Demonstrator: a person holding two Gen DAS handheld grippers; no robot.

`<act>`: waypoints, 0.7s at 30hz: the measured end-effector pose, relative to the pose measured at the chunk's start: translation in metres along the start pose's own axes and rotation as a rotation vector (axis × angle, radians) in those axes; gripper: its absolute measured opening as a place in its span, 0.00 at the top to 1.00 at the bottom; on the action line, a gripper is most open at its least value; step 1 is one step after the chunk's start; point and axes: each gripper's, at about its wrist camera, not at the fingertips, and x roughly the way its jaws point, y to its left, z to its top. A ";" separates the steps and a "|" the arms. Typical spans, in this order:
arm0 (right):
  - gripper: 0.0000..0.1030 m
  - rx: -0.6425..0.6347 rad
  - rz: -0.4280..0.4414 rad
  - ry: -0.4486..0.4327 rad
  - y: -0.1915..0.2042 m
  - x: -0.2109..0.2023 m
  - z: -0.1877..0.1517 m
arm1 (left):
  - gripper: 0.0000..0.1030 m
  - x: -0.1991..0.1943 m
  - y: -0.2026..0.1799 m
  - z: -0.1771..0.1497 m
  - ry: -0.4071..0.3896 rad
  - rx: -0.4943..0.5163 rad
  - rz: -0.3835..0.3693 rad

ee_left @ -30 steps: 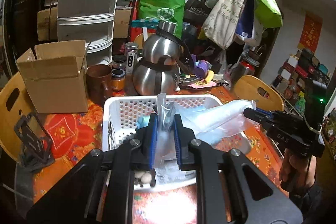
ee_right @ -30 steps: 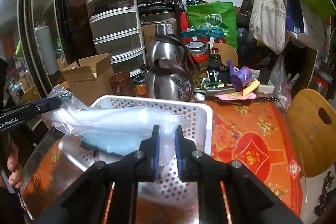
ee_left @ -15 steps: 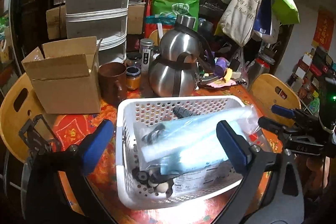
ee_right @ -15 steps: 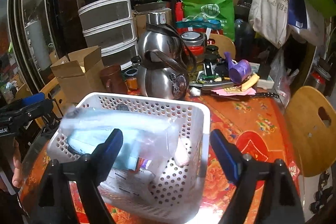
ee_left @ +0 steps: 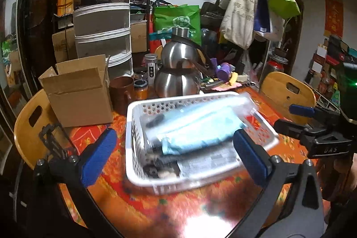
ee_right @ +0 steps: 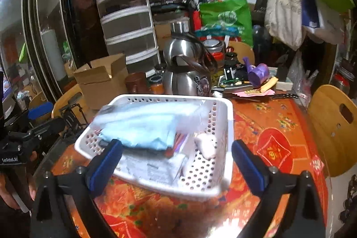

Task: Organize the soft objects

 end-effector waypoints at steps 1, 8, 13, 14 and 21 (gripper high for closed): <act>0.01 0.003 -0.003 -0.013 0.002 -0.007 -0.005 | 0.00 -0.007 -0.002 -0.004 0.003 0.002 0.001; 0.01 -0.010 -0.092 -0.069 0.028 -0.081 -0.055 | 0.00 -0.092 -0.012 -0.057 0.049 -0.067 -0.050; 0.01 -0.093 -0.253 -0.158 0.061 -0.134 -0.103 | 0.00 -0.155 -0.033 -0.096 0.030 -0.026 0.000; 0.01 -0.097 -0.260 -0.162 0.067 -0.145 -0.111 | 0.00 -0.170 -0.038 -0.105 0.036 -0.032 0.004; 0.01 -0.040 -0.251 -0.195 0.105 -0.211 -0.154 | 0.00 -0.238 -0.068 -0.134 -0.022 -0.027 -0.041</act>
